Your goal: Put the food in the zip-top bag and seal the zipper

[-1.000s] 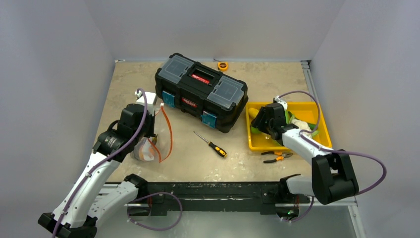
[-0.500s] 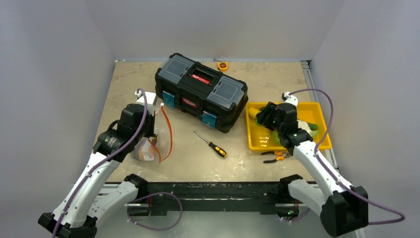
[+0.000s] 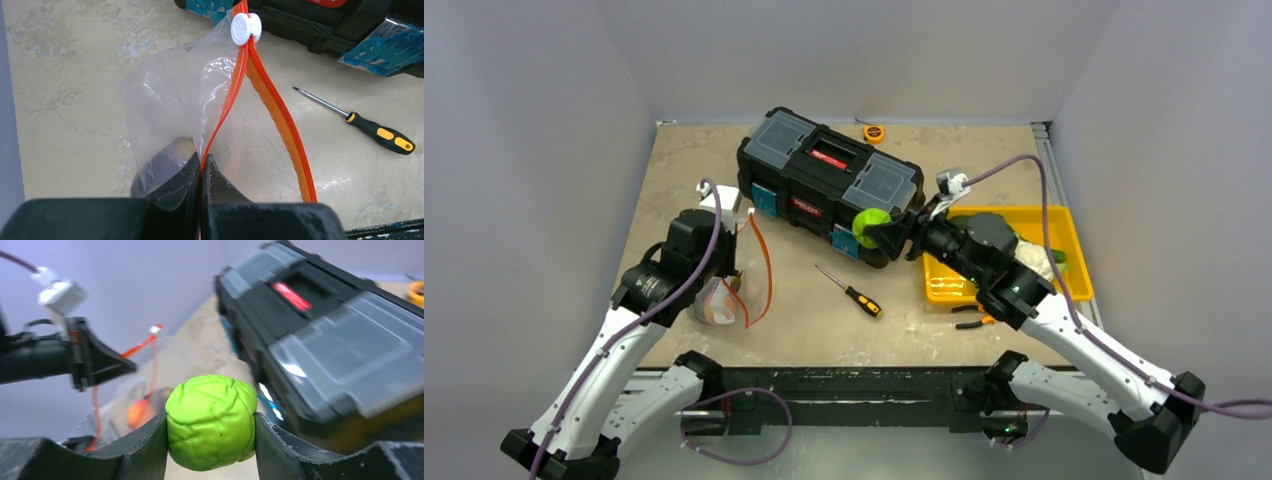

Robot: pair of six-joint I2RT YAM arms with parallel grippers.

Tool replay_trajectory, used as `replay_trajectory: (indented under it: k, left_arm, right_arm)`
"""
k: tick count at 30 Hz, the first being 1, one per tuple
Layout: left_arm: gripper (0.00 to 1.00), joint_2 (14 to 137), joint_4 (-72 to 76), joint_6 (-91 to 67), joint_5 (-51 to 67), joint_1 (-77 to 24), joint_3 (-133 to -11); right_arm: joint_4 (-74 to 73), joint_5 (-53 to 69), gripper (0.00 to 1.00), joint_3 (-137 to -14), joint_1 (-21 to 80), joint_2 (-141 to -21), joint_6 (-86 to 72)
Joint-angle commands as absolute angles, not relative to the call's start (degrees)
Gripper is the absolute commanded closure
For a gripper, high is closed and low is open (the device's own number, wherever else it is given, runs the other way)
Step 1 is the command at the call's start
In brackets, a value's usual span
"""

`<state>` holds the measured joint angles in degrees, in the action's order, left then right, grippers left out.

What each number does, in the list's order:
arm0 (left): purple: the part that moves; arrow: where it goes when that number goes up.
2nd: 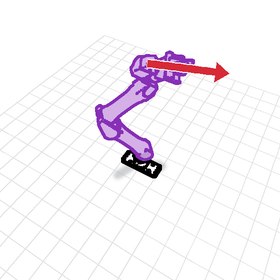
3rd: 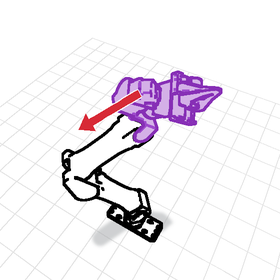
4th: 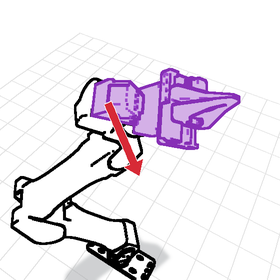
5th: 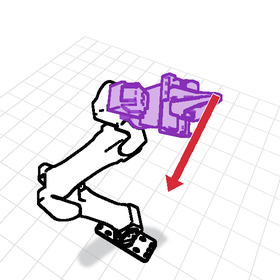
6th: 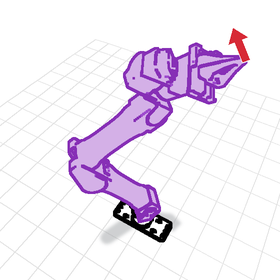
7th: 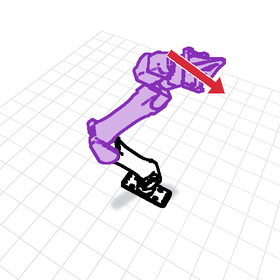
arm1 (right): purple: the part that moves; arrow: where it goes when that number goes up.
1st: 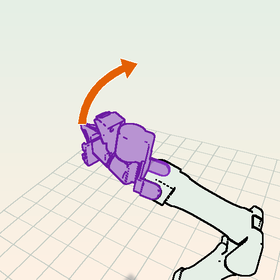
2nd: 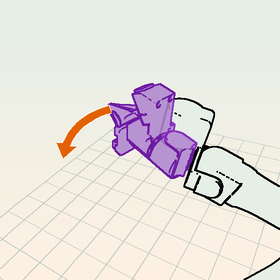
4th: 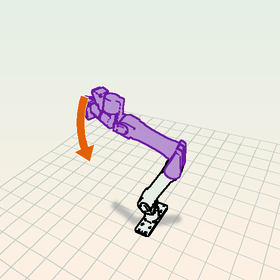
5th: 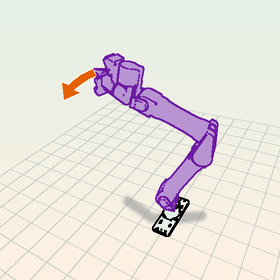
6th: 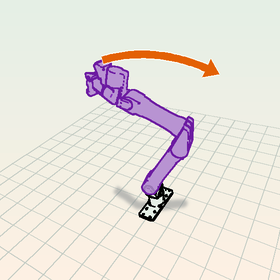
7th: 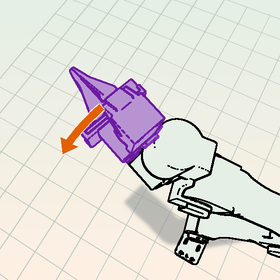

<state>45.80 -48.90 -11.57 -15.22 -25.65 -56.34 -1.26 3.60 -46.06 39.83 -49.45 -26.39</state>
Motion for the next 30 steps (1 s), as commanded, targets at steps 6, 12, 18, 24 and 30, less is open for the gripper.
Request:
replay_trajectory:
  k: [6,12,18,24,30]
  left_arm:
    - [1.00,45.37,-47.70,-12.44,-15.64,-25.85,-56.60]
    - [1.00,44.95,-47.64,-12.39,-15.49,-25.89,-56.61]
    - [1.00,44.41,-47.62,-12.39,-15.47,-25.85,-56.65]
    - [1.00,44.08,-47.54,-12.44,-15.38,-25.84,-56.60]
    - [1.00,43.65,-47.54,-12.47,-15.29,-25.86,-56.62]
  right_arm:
    - [10.59,6.78,0.94,-58.28,56.88,-68.73,-23.24]
    - [9.93,5.75,0.93,-67.98,63.74,-81.50,-22.42]
    - [10.66,1.47,0.93,-71.77,65.18,-87.73,-23.46]
    - [12.10,0.00,0.92,-74.41,65.17,-92.28,-24.92]
    - [13.54,-1.62,0.91,-77.05,65.25,-96.55,-25.39]
